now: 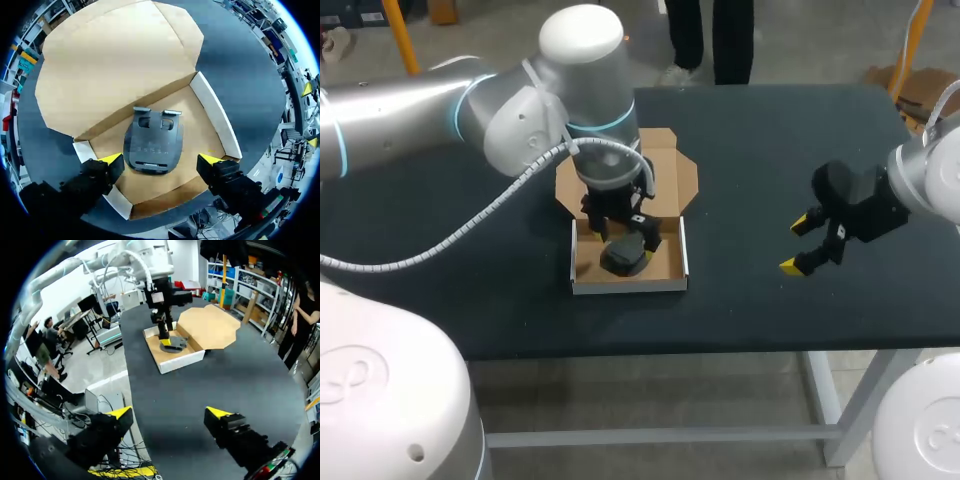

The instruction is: Assemble the packaging by folding the flat box into shape, placing the metal phone stand inside, and closing the box properly

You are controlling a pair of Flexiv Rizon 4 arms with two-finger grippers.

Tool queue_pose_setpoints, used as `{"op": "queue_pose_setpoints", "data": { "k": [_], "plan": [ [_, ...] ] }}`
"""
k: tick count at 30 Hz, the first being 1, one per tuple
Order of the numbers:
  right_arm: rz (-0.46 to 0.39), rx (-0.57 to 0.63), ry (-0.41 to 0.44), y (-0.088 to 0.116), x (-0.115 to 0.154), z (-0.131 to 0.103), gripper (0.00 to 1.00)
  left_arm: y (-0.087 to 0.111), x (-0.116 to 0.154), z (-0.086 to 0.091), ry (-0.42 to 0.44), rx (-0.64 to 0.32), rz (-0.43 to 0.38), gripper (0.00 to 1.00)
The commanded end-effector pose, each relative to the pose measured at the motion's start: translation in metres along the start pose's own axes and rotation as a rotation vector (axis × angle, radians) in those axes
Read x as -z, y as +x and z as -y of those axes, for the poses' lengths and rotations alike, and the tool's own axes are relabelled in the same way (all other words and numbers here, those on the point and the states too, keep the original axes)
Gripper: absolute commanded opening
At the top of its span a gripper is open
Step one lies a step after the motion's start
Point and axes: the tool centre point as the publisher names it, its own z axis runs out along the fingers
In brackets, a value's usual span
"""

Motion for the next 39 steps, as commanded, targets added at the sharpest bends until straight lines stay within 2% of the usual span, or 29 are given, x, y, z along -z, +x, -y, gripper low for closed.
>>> {"op": "queue_pose_setpoints", "data": {
  "k": [1, 8, 9, 32, 39],
  "plan": [
    [-0.003, 0.001, -0.003, -0.0001, 0.0016, 0.0005, 1.00, 0.0046, 0.0060, 0.0005, 0.003, 0.066, 0.005, 1.00],
    [-0.003, 0.001, -0.003, -0.0001, 0.0016, 0.0005, 1.00, 0.0077, 0.0112, 0.0039, -0.031, 0.202, -0.011, 1.00],
    [-0.003, 0.001, -0.003, -0.0001, 0.0016, 0.0005, 1.00, 0.0078, 0.0114, 0.0046, -0.060, 0.210, -0.011, 1.00],
    [-0.003, 0.001, -0.003, -0.0001, 0.0016, 0.0005, 1.00, 0.0078, 0.0114, 0.0046, -0.060, 0.210, -0.011, 1.00],
    [-0.003, 0.001, -0.003, -0.0001, 0.0016, 0.0005, 1.00, 0.0001, 0.0119, -0.0022, -0.023, 0.355, 0.046, 1.00]
  ]
}}
